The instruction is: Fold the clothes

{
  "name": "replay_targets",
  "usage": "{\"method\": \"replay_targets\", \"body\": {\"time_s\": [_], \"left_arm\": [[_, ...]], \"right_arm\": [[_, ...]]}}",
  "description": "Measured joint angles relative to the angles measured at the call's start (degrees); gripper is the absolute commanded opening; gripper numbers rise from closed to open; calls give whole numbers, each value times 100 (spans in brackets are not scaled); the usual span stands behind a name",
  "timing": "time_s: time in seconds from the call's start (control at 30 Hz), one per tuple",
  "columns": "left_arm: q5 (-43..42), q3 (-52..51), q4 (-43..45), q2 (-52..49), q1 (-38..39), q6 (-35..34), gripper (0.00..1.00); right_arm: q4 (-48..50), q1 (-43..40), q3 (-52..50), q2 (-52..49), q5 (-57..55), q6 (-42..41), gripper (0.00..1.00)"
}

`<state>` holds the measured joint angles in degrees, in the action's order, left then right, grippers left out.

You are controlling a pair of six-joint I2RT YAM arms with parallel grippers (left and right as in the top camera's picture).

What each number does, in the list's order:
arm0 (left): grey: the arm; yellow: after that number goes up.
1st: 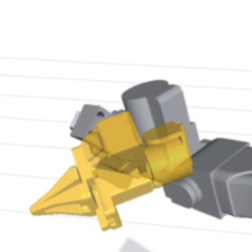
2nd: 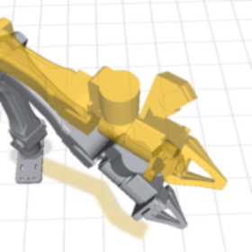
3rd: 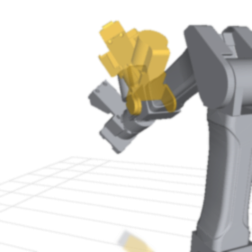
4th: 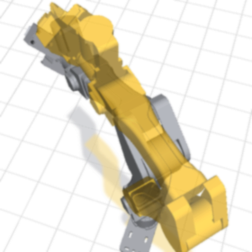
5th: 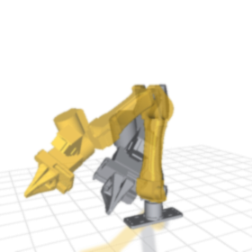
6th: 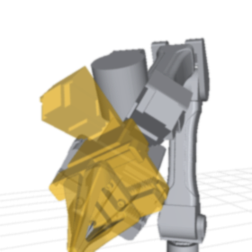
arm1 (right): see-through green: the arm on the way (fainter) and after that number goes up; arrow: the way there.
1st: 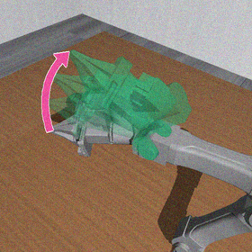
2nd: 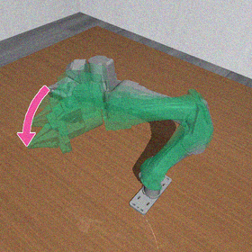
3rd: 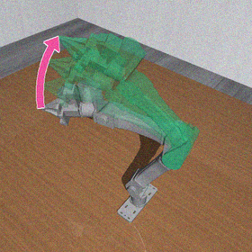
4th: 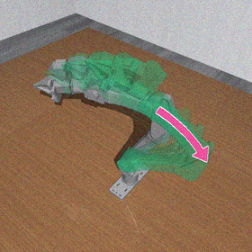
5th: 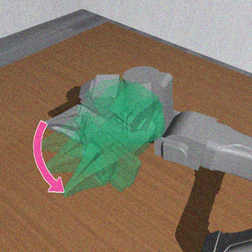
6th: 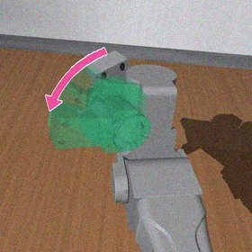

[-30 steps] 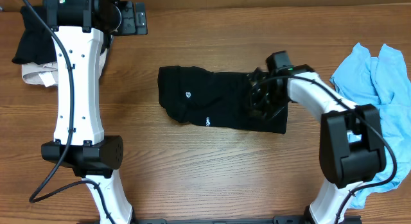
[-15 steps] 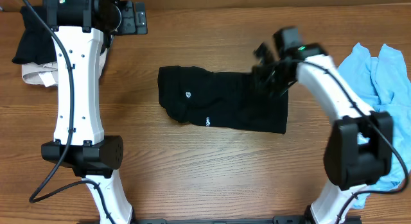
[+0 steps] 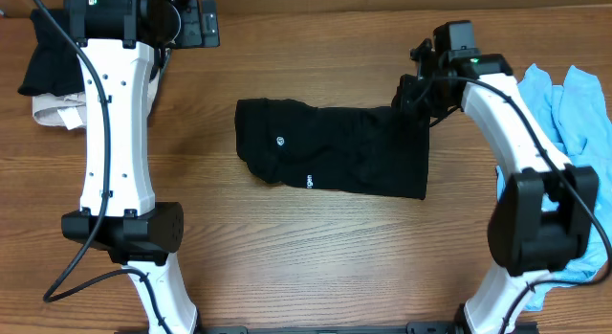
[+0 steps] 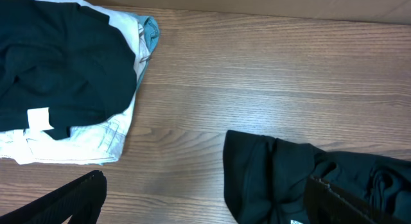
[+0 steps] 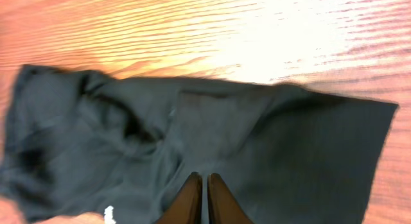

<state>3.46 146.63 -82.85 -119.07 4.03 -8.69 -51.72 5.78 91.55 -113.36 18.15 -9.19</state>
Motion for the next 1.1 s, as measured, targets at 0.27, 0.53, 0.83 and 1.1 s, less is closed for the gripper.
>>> {"method": "replay_targets", "body": {"time_s": [0.27, 0.53, 0.83, 1.1], "left_arm": [[0, 0, 0, 0, -2, 0, 100], [0, 0, 2, 0, 0, 0, 100], [0, 0, 0, 0, -2, -2, 100], [-138, 0, -164, 0, -2, 11, 100]], "right_arm": [[284, 131, -22, -739, -105, -107, 6], [667, 546, -33, -975, -157, -131, 6], [1257, 1180, -37, -1239, -157, -365, 10], [184, 898, 636, -1235, 7, -411, 66]]}}
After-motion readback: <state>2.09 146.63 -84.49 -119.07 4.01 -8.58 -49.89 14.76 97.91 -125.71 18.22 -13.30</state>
